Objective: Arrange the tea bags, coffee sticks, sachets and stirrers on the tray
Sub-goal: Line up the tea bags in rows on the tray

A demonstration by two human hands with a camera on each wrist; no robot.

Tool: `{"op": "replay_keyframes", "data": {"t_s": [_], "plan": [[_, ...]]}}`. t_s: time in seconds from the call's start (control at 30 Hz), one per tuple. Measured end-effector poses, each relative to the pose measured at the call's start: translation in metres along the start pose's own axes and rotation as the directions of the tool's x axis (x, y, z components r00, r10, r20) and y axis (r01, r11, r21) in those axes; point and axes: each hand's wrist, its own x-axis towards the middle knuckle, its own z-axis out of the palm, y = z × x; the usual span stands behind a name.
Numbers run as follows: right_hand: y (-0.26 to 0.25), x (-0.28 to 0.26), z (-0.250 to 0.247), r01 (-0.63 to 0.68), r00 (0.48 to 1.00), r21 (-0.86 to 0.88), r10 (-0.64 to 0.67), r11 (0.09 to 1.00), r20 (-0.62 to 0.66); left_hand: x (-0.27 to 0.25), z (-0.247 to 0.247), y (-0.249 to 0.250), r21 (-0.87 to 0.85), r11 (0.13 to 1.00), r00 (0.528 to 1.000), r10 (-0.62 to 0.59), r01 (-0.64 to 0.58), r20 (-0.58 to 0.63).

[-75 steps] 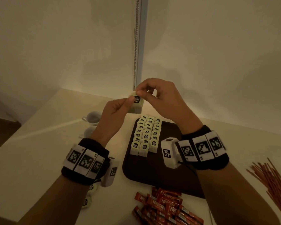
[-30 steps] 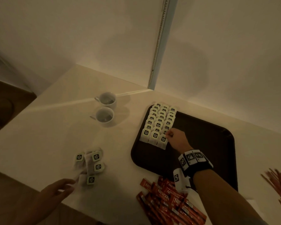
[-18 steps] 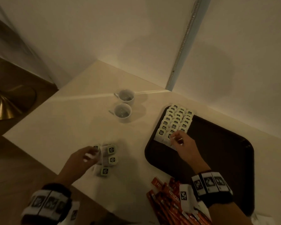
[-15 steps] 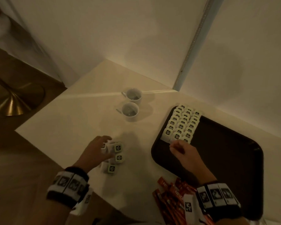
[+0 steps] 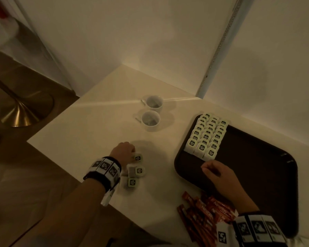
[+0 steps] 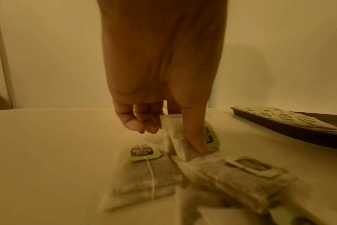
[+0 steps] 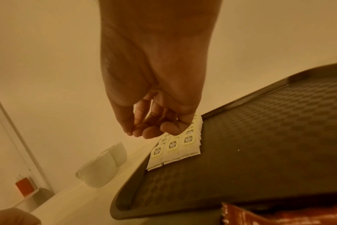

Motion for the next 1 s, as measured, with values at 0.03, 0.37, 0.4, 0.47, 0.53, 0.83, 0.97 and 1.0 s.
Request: {"op": "replay_keyframes", "data": {"t_s": [0.03,0.37,0.4,0.47,0.53,0.83,0.97,1.0], "plan": [[0.000,0.000,-0.001,0.003,1.000,0.000,-0.003,1.000,-0.003,-0.001,-0.003,0.000,-0.025,1.000,1.000,0.002,-0.002,-0.001],[-0.005,0.002,-0.001,0.032,0.999,0.011,-0.032,0.999,-0.005,-0.021,0.019,0.007,0.025,0.992,0.979,0.117,-0.123,0.167],[-0.005,0.002,0.000,0.036,0.999,0.008,-0.036,0.999,-0.003,-0.021,0.023,0.006,0.055,0.990,0.982,0.120,-0.129,0.143],[-0.006,0.003,0.001,0.038,0.999,0.006,-0.038,0.999,-0.001,-0.020,0.027,0.006,0.078,0.990,0.986,0.110,-0.121,0.125],[-0.005,0.002,0.001,0.042,0.999,0.010,-0.042,0.999,0.003,-0.018,0.027,0.008,0.090,0.990,0.988,0.093,-0.105,0.122],[-0.010,0.003,-0.002,0.067,0.998,0.010,-0.067,0.998,0.020,-0.019,0.013,0.020,-0.117,0.989,0.993,0.101,-0.093,0.065],[-0.035,0.010,-0.003,0.132,0.989,0.065,-0.135,0.989,0.055,-0.025,-0.008,0.050,-0.571,0.795,0.977,0.203,-0.203,-0.065],[-0.044,0.012,-0.002,0.155,0.985,0.088,-0.160,0.984,0.059,-0.028,-0.016,0.063,-0.651,0.720,0.969,0.219,-0.241,-0.116]]}}
